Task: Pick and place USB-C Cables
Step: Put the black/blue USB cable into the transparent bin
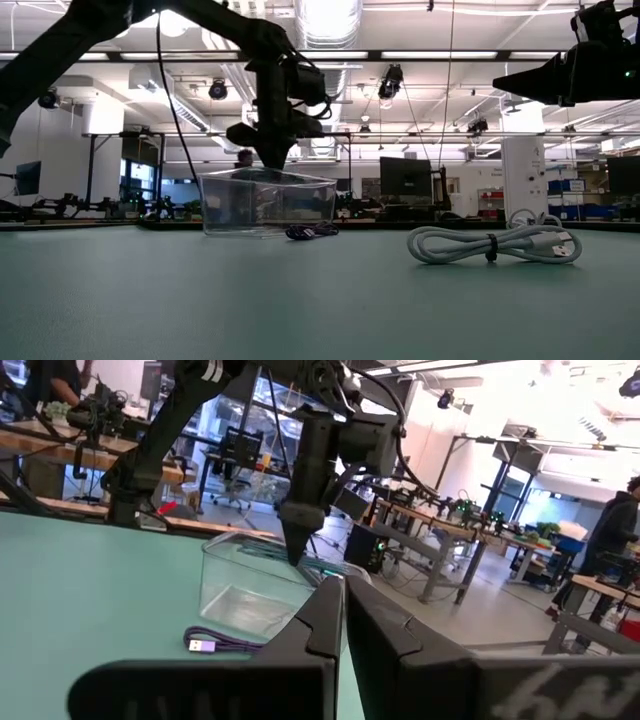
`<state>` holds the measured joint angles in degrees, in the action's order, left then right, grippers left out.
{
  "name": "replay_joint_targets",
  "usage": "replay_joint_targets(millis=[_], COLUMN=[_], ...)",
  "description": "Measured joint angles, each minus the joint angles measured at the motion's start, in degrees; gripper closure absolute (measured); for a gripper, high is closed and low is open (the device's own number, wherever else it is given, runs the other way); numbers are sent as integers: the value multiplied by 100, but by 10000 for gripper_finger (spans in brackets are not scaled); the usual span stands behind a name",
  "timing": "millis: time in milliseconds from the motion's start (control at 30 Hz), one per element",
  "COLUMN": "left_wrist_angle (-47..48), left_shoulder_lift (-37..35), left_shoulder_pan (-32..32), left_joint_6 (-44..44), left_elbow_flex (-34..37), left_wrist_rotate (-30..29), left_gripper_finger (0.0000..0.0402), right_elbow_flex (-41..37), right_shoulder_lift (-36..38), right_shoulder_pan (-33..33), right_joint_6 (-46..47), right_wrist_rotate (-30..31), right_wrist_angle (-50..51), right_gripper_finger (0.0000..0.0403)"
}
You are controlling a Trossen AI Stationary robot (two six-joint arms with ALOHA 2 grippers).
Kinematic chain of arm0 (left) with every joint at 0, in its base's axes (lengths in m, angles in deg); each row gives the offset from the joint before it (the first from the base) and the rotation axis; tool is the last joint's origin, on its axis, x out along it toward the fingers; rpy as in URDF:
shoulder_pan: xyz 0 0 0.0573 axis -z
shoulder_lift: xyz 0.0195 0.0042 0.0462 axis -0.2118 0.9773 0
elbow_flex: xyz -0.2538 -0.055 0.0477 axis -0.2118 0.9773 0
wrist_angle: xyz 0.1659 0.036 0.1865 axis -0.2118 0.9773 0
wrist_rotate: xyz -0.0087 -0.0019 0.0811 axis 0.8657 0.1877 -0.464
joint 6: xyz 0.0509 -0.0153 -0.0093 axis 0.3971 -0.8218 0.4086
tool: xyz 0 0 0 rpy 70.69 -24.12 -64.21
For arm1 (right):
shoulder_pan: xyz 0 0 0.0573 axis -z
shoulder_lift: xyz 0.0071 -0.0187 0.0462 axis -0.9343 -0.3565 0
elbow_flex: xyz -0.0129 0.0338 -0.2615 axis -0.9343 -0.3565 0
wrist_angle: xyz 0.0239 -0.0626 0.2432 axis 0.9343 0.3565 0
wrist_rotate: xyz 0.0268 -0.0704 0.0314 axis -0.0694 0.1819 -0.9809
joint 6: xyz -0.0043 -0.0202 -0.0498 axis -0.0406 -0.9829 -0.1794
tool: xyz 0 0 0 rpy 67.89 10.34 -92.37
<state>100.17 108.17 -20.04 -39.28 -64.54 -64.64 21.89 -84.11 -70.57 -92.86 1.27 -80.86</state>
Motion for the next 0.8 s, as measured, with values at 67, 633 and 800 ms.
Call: replay_joint_targets(millis=[67, 633, 800], left_wrist_angle=[-48, -602, -728], left_shoulder_lift=[0, 2, 2], left_shoulder_pan=[-2, -2, -2], left_joint_6=[27, 53, 50], left_elbow_flex=[111, 770, 831], left_wrist_rotate=[-1, -4, -4], left_gripper_finger=[389, 389, 389], right_elbow_flex=[-1, -2, -2], right_shoulder_lift=[0, 0, 0], right_shoulder_pan=[-2, 0, 0], right_joint_6=[-2, -2, -2], right_wrist_rotate=[1, 2, 2], right_wrist_angle=[0, 3, 2], right_gripper_finger=[394, 394, 394])
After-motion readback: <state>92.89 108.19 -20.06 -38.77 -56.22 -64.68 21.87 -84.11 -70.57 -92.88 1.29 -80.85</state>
